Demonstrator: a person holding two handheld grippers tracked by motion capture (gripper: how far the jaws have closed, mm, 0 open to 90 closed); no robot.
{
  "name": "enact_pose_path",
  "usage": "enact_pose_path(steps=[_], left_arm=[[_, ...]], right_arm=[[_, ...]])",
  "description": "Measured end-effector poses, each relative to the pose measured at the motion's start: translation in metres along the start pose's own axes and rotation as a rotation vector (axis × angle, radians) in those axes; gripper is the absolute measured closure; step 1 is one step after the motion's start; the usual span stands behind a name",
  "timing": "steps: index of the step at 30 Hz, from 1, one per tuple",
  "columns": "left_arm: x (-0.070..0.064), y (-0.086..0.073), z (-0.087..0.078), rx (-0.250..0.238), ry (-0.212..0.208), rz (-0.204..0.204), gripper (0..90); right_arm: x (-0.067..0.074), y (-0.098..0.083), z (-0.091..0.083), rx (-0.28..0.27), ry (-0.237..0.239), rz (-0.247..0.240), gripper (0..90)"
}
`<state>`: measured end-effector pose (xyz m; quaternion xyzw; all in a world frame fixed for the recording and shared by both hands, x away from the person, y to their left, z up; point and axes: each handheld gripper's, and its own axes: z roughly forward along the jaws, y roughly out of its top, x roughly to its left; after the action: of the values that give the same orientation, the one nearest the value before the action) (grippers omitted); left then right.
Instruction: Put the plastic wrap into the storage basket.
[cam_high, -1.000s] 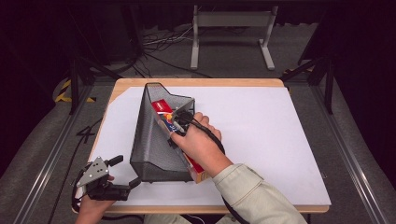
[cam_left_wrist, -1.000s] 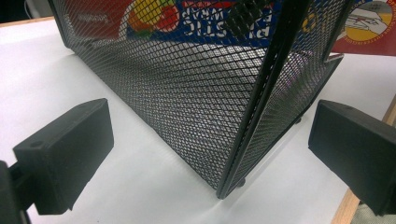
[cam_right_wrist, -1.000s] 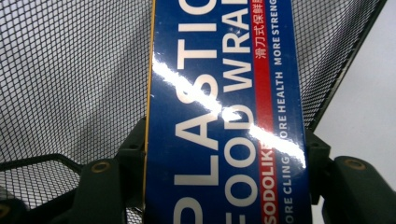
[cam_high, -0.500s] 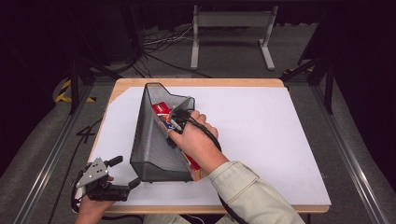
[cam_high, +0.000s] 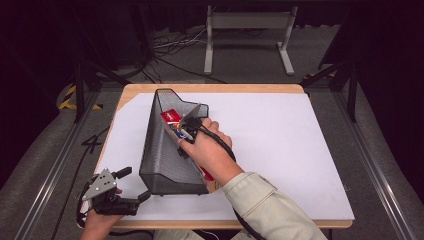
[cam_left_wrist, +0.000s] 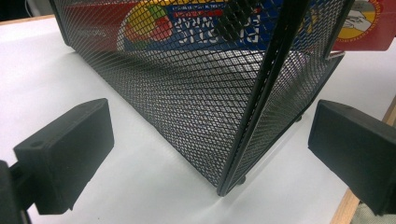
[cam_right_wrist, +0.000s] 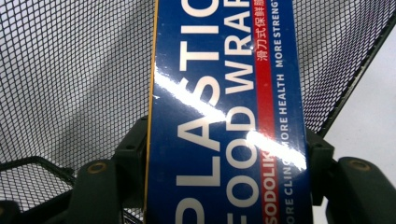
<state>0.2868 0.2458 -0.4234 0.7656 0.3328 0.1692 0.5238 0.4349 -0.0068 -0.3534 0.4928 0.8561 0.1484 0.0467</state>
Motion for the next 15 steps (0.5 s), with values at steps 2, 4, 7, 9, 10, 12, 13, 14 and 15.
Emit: enact_pose_path(steps=[2, 4, 7, 9, 10, 12, 13, 14, 15], left_arm=[[0.0, 0.0, 0.001, 0.004, -0.002, -0.001, 1.0], [0.0, 0.0, 0.001, 0.003, 0.0, 0.001, 1.0], [0.0, 0.0, 0.0, 0.003, 0.0, -0.001, 1.0], [0.0, 0.0, 0.0, 0.002, -0.001, -0.002, 1.0], [0.0, 0.0, 0.0, 0.005, -0.001, -0.002, 1.0], [0.0, 0.0, 0.001, 0.004, -0.002, -0.002, 1.0], [0.0, 0.0, 0.001, 0.004, -0.002, -0.001, 1.0], [0.0, 0.0, 0.001, 0.002, 0.001, -0.002, 1.0], [0.0, 0.0, 0.001, 0.002, 0.001, -0.002, 1.0]], right_arm=[[-0.002, -0.001, -0.001, -0.014, 0.005, -0.006, 33.7], [-0.003, -0.002, -0.004, -0.056, 0.021, -0.008, 30.1], [-0.002, -0.004, -0.008, -0.07, 0.027, -0.01, 26.3], [-0.002, -0.006, -0.011, -0.079, 0.03, -0.015, 23.6], [-0.002, -0.007, -0.012, -0.092, 0.024, -0.022, 22.8], [-0.004, -0.009, -0.016, -0.111, 0.021, -0.026, 20.6], [-0.006, -0.01, -0.018, -0.117, 0.032, -0.035, 20.4], [-0.007, -0.011, -0.019, -0.122, 0.035, -0.041, 20.4], [-0.008, -0.012, -0.021, -0.143, 0.036, -0.053, 20.2]])
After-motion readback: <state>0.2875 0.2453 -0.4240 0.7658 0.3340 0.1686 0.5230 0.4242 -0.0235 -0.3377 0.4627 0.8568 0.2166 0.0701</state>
